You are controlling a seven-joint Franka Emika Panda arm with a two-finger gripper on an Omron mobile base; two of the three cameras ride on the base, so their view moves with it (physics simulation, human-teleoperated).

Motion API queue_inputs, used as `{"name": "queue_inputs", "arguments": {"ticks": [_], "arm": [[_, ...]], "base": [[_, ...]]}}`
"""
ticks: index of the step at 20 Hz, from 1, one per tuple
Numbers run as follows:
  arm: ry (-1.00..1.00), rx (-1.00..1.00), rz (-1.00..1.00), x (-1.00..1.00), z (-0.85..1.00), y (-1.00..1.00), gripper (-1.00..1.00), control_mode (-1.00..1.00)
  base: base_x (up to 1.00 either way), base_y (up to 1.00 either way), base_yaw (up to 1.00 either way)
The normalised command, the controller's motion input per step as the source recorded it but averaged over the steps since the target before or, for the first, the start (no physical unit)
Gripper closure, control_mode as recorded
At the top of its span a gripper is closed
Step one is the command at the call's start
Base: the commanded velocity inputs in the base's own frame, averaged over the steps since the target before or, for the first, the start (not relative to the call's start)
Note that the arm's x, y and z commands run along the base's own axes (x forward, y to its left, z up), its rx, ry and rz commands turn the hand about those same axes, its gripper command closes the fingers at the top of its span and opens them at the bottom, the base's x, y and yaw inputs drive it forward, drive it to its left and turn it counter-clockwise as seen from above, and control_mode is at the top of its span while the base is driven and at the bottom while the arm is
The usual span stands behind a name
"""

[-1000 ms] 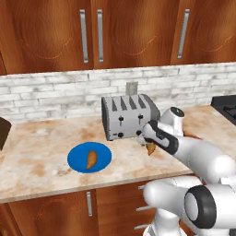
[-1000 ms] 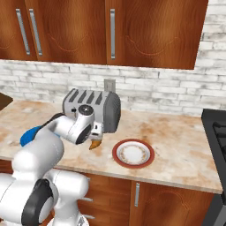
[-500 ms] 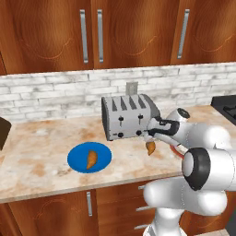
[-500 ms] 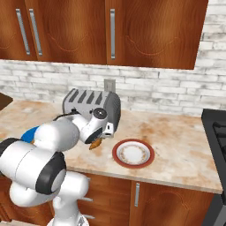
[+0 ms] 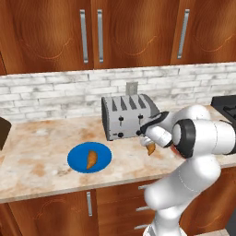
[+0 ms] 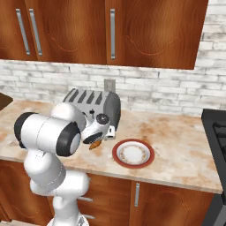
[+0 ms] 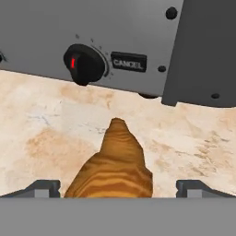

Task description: Place the pastries on the plates.

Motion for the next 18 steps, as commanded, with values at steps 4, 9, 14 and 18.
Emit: {"name": "queue_inputs", "arguments": {"ticks": [4, 9, 14, 18], "arm": [[0.00, 0.00, 0.00, 0.07, -0.34, 0.01, 1.00, -1.00], [0.07, 0.00, -0.13, -0.25, 0.00, -0.03, 1.00, -1.00], [-0.01, -0.01, -0.05, 0.03, 0.95, -0.35, 1.00, -1.00], [0.01, -0.03, -0.03, 0.02, 0.93, -0.88, 1.00, -1.00]], "base": [[0.00, 0.00, 0.00], [0.00, 0.00, 0.00], [0.00, 0.00, 0.00], [0.00, 0.00, 0.00]]}}
